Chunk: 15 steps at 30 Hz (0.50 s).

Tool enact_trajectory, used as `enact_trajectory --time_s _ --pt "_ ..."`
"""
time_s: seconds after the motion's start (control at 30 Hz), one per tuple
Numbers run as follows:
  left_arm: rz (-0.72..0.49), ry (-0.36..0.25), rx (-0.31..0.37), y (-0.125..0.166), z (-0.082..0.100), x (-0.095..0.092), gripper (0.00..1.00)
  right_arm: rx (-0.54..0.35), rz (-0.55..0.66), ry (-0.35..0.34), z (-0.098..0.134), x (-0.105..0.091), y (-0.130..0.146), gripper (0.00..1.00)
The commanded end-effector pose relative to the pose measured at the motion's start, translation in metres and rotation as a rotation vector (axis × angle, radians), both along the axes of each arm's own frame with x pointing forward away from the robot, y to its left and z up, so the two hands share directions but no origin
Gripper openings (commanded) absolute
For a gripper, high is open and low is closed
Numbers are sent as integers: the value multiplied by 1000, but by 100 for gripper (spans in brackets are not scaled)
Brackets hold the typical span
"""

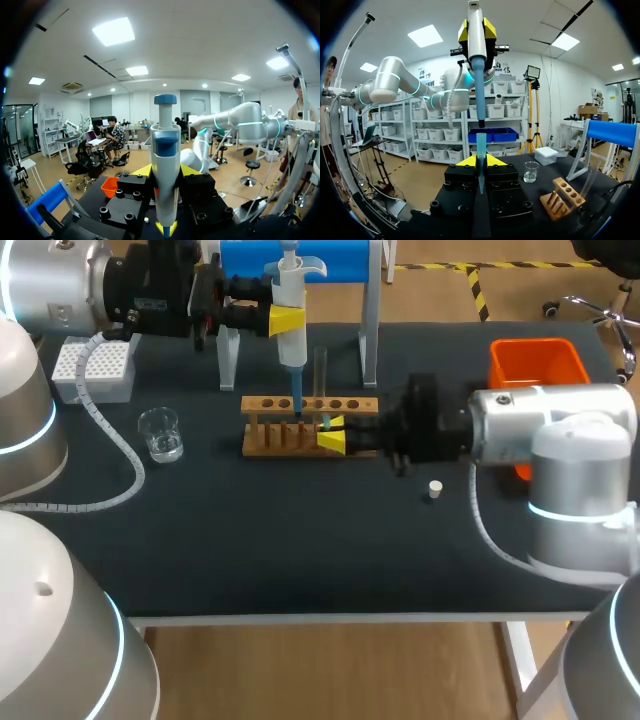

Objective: Invert the test tube, pick up the pipette, mount the tip to pipette, aspirate from beaker and dispense into the tube, eject the tip, return the pipette, and cap with the stopper.

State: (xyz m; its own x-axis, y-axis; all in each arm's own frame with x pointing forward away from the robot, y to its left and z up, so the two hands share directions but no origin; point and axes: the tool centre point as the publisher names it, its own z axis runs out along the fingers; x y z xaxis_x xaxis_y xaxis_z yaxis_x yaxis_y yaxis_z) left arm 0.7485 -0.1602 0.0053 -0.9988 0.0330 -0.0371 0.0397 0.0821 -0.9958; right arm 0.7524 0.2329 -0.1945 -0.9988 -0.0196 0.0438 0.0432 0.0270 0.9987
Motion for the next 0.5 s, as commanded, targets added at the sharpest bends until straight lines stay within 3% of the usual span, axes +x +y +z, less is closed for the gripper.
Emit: enact_trajectory --time_s 0.03,0.5 --pt "-3 -1 0 -1 0 1 0 3 0 -1 -2 1 2 0" --pt "86 -5 9 -2 6 -7 0 3 0 -1 -2 1 2 0"
